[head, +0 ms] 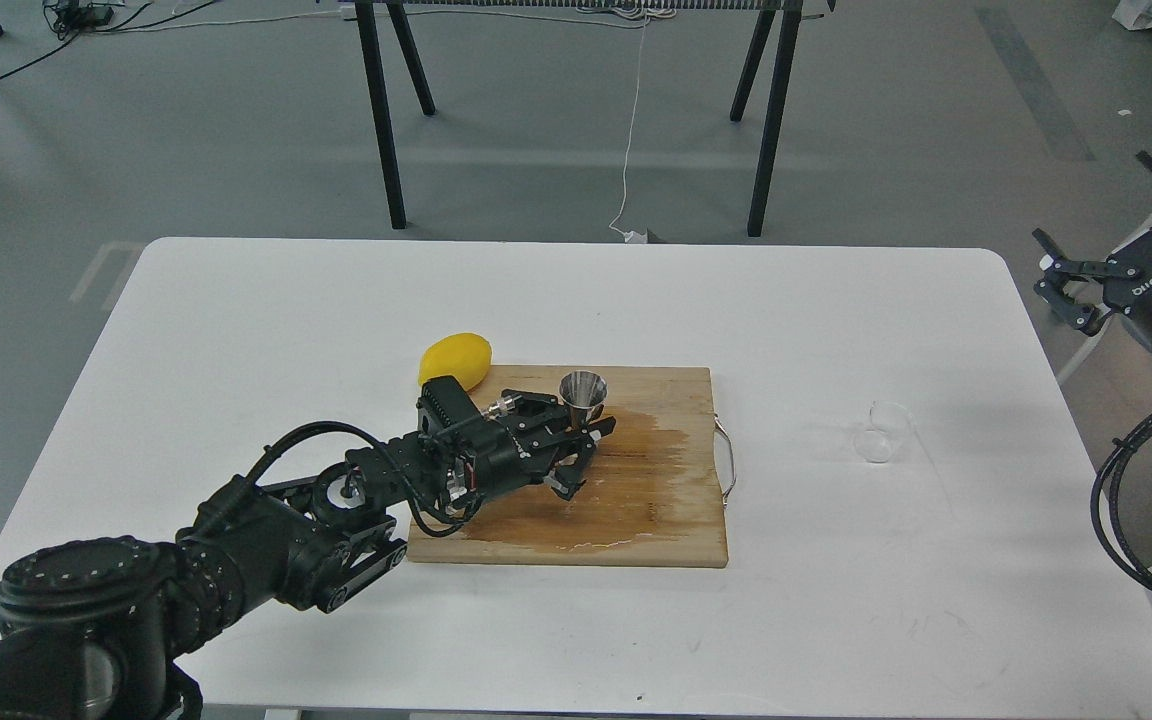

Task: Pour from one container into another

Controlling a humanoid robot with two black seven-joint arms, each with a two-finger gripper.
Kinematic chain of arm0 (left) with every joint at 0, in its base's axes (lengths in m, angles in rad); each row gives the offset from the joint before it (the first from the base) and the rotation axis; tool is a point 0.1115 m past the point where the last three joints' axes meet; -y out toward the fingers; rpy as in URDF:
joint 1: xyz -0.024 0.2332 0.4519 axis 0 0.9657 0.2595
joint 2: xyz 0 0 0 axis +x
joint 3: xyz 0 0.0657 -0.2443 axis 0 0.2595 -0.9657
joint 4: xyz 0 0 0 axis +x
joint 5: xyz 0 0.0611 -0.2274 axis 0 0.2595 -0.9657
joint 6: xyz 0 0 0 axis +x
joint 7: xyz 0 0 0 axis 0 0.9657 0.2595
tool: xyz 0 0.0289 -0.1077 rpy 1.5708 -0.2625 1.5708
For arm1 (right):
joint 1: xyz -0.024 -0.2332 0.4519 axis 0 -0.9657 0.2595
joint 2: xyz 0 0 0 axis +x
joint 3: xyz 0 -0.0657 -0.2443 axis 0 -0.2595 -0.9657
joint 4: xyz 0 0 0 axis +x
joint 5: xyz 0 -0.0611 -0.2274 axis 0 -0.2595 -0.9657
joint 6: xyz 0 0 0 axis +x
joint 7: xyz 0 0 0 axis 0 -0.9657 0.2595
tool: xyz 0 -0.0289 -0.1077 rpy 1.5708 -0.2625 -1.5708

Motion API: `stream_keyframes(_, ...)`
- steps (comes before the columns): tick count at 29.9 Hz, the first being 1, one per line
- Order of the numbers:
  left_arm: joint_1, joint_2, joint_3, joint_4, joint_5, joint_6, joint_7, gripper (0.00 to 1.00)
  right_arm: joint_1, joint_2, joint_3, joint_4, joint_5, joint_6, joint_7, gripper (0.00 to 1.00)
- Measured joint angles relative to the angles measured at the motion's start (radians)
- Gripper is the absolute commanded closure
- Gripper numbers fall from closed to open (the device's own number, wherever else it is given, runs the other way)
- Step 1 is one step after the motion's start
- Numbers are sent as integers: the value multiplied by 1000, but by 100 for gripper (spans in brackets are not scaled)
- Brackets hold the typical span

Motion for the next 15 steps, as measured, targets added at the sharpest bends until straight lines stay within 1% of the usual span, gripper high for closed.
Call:
stream_keyframes(5,0,0,0,0,-1,0,0,60,0,0,0,0,0,0,1,1)
stream_keyframes(7,0,0,0,-1,-1,0,0,51,0,-1,0,0,0,0,1,1)
stream_keyframes(9,0,0,0,-1,-1,0,0,45,0,-1,1,0,0,0,1,1)
stream_keyframes(10,0,0,0,-1,-1,0,0,41,0,-1,1,0,1,0,2,1)
stream_keyframes(11,0,0,0,-1,-1,0,0,34,-1,-2,2,0,1,0,2,1)
stream_keyframes(12,0,0,0,-1,-1,0,0,27,-2,-2,2,0,1,0,2,1)
stream_keyframes(13,0,0,0,-1,-1,0,0,16,-2,-2,2,1,1,0,2,1)
stream_keyframes(14,0,0,-1,-1,-1,0,0,13,-3,-3,2,1,1,0,2,1)
stream_keyframes(15,1,0,0,-1,0,0,0,12,-3,-3,2,1,1,0,2,1)
